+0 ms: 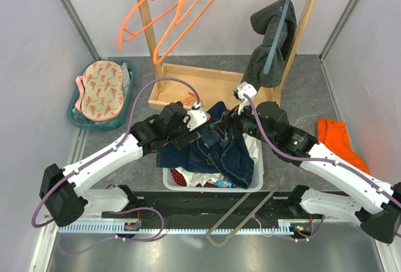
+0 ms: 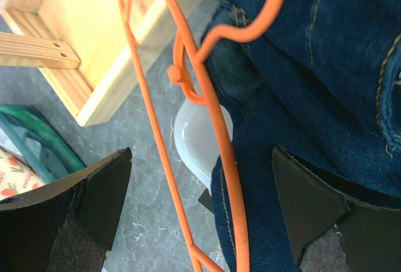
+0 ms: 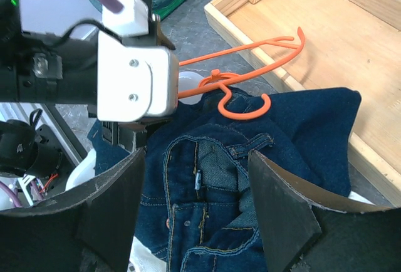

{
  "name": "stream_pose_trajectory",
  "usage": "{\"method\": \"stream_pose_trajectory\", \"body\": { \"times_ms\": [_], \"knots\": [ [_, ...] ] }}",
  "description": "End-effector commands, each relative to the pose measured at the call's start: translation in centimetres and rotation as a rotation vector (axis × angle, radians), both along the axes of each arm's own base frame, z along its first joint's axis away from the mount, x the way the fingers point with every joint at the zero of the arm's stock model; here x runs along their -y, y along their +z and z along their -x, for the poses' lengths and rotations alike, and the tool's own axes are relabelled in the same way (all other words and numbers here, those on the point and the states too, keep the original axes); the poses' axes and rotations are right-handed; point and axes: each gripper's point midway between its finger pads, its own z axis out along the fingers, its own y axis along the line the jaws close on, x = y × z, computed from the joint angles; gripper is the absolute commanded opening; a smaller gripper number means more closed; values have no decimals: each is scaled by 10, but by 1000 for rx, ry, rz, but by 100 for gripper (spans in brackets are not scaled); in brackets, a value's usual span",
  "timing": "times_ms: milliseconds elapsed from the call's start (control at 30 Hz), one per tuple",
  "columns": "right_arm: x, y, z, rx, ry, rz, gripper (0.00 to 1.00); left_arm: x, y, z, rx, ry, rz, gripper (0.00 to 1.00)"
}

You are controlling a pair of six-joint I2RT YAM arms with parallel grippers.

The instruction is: Remove the skirt from the hanger

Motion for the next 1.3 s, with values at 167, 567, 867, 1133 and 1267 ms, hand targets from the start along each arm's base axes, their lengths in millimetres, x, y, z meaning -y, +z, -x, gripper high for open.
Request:
{"method": "stream_pose_trajectory", "body": {
  "times_ms": [167,567,867,1133,1267],
  "knots": [
    [5,18,0,39,-25,-54,73,-2,-14,-4,35,-6,-28,90],
    [11,16,6,26,-27,-53,73,1,-35,-5,-11,-14,-68,3],
    [14,11,9,19,-28,-49,72,12,70,-31,164,4,6,2],
    [16,14,7,26,-48,-65,72,41,197,-24,148,-21,342,2],
    [17,25,8,46,-44,-84,72,53,216,-12,-84,-48,553,2]
  ]
}}
